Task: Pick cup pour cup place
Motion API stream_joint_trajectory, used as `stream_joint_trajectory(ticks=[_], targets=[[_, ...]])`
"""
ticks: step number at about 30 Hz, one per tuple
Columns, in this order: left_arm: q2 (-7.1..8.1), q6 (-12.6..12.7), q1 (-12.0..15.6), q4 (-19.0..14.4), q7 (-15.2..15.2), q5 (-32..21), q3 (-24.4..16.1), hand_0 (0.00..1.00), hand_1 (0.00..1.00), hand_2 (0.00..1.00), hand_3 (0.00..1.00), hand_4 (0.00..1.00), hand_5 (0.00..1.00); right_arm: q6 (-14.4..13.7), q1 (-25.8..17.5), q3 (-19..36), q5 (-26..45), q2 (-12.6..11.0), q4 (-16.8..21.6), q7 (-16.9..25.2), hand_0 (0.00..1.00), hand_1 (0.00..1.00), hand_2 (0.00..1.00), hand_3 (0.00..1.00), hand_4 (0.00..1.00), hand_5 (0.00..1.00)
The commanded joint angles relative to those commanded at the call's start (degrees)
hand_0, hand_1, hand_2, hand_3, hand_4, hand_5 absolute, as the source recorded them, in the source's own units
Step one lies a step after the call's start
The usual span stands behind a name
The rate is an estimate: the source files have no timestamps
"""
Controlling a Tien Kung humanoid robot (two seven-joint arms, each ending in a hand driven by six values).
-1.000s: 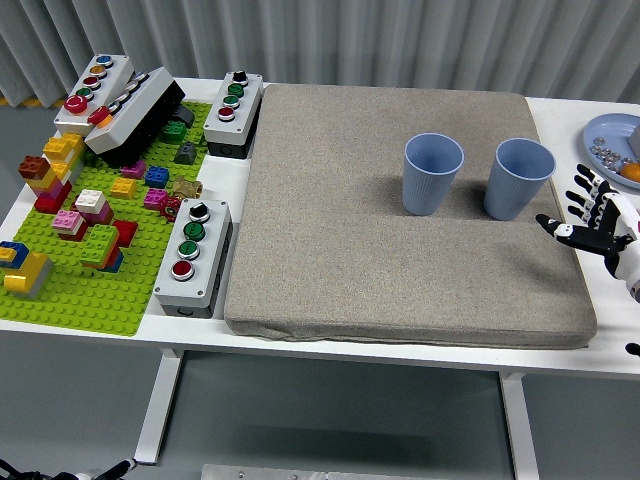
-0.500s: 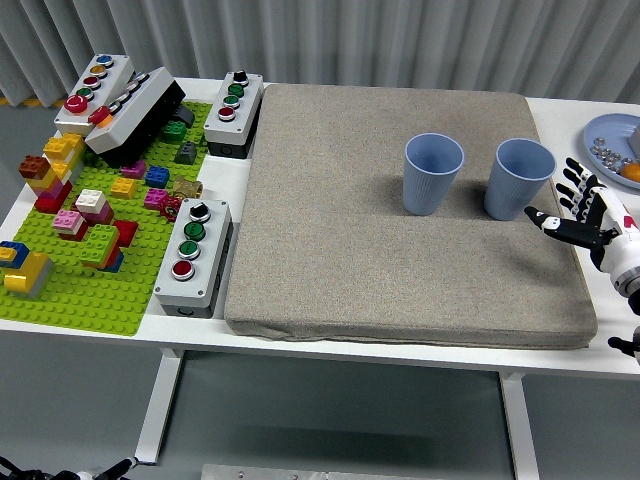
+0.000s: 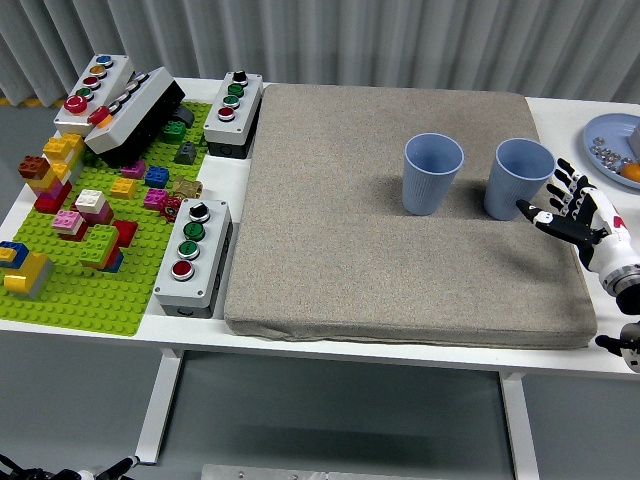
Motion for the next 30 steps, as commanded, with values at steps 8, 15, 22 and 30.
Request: stream_joint_trajectory(ticks=[8,15,22,30], targets=[[0.01,-0.02,-0.06,0.0,0.0,0.05,0.06,0.848,0.867,0.882,0.775,0.596,0.998,-0.2,0.72,-0.57,0.85,0.49,-1.58,0.57,0.998,0.952,0.998,0.998,0.861,0.328],[0.04,-0.01,-0.14,0.0,-0.01,0.1,0.12,0.848,0.867,0.882,0.774,0.596,0.998,-0.29,1.17,-0.75,1.29,0.69,-2.53,0.89,0.998,0.951,0.998,0.998,0.865,0.338],[0.11,-0.05,-0.15,0.0,0.03,0.07,0.34,0.848,0.867,0.882,0.773,0.596,0.998,-0.37,1.81,-1.42,1.66,0.9,-3.53,1.03,0.998,0.95,0.998,0.998,0.865,0.341],[0.21,-0.06,-0.1,0.0,0.01,-0.06,0.58,0.848,0.868,0.883,0.773,0.597,0.998,-0.35,2.35,-2.59,2.11,1.29,-4.41,1.11,0.998,0.95,0.998,0.994,0.864,0.347]])
